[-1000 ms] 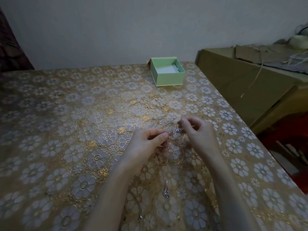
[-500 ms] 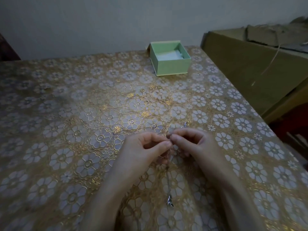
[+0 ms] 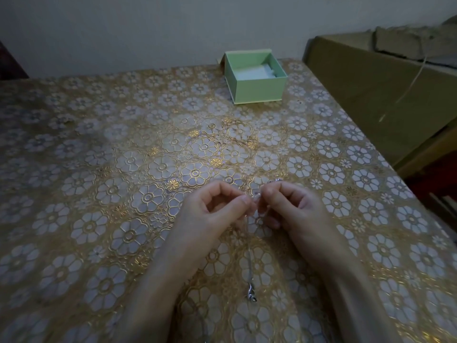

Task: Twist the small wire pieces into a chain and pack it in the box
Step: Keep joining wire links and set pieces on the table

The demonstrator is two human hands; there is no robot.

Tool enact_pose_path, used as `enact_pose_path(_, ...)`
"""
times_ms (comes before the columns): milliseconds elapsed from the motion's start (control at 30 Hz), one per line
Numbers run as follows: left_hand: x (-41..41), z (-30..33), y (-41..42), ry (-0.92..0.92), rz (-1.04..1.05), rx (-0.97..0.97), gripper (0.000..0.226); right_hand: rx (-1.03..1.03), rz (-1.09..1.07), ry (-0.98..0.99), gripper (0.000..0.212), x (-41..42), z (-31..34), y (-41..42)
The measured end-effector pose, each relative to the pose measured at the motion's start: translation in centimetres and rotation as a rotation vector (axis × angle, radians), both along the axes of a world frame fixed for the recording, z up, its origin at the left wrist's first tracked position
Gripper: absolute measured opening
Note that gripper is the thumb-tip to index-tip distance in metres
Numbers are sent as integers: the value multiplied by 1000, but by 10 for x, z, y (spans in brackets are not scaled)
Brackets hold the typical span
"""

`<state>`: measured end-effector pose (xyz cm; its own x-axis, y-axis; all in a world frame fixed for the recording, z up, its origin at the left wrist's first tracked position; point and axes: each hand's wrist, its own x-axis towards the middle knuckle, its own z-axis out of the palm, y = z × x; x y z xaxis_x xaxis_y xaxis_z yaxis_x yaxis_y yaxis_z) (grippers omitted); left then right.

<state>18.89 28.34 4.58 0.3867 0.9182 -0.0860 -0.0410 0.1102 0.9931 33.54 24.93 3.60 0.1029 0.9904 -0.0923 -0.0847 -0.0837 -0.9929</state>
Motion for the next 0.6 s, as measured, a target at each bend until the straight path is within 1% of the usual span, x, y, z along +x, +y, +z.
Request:
enact_pose_path(67, 1, 0, -1, -15, 20, -11, 9, -16, 11, 33, 22, -1, -1, 0)
enact_pose_path(133, 1, 0, -1, -5, 43, -15, 15, -7, 10, 81, 23, -3, -3, 1)
enact_pose_path(200, 2, 0, -1, 33, 41, 0, 20, 32, -4, 183, 21, -4, -4, 2)
enact_pose_path(300, 1, -4, 1, 100, 35, 40, 9, 55, -55, 277, 21, -4, -2, 3)
enact_pose_path(333, 0, -5, 1, 111, 32, 49, 10, 47, -75, 297, 20, -3, -2, 3)
enact_pose_path(433, 0, -6, 0, 105, 9, 54, 23, 31, -134, 352, 13, 0, -1, 3)
enact_pose_path(600, 0, -3, 0, 40, 19, 66, 15, 39, -159, 525, 11, -1, -1, 6)
